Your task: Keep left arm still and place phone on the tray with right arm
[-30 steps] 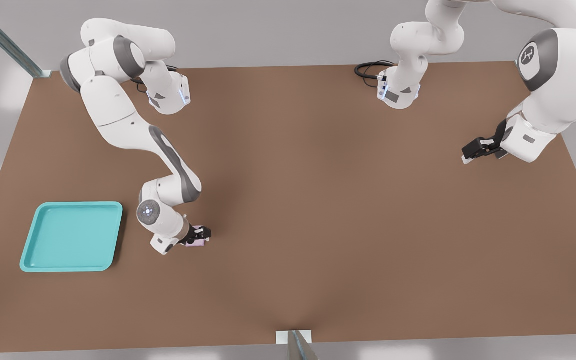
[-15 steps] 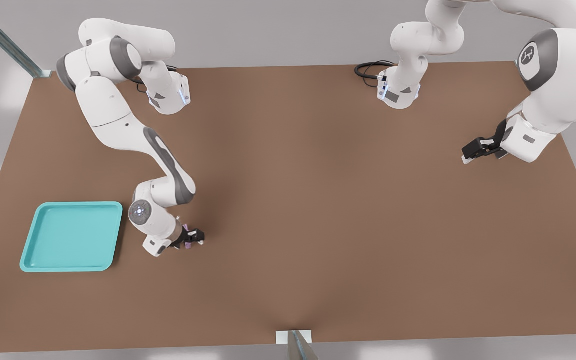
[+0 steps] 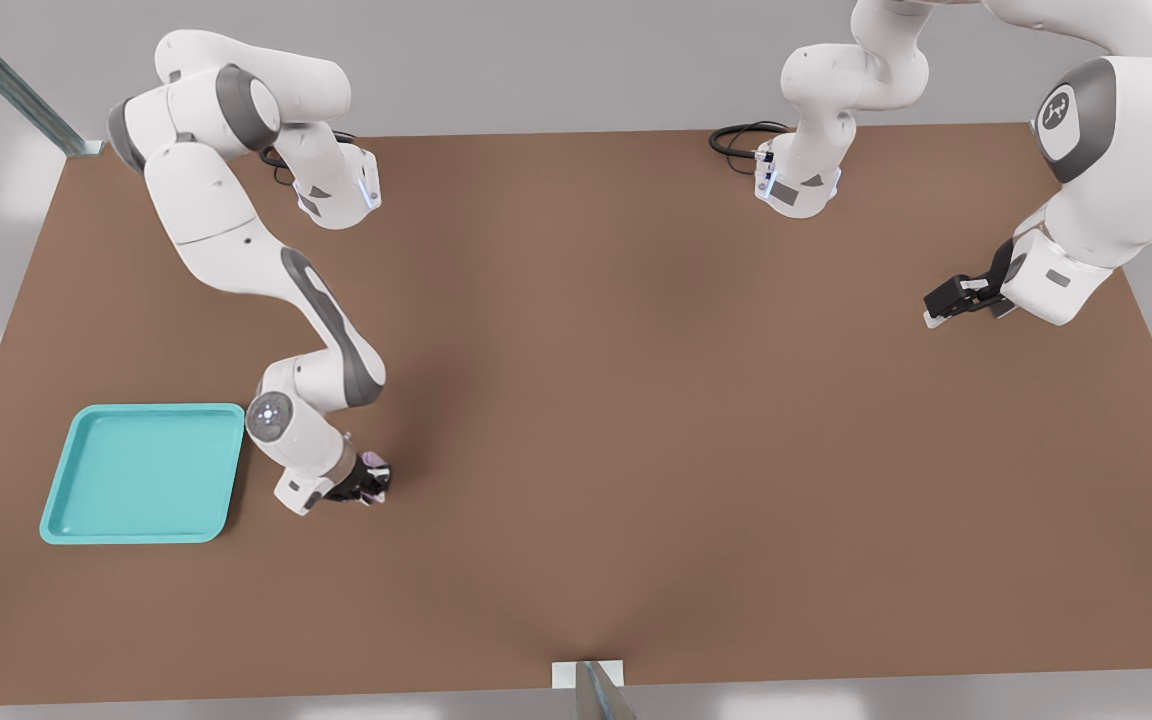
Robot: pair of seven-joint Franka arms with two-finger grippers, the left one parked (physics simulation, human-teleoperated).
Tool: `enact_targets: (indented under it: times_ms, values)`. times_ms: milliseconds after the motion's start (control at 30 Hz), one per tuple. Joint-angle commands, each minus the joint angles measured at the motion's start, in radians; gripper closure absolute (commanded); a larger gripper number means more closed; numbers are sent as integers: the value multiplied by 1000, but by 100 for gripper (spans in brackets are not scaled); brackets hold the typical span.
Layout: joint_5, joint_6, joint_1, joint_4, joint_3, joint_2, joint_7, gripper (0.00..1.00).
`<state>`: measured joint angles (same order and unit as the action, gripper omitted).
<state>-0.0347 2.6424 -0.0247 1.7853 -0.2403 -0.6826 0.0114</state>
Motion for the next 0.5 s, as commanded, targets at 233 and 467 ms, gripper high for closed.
enact_targets:
  times_ms: [233,467]
  values:
    - [-10,-38,-230,-15,-2,101,-317,73]
    - [-10,-67,-555,71,-93,124,-680,71]
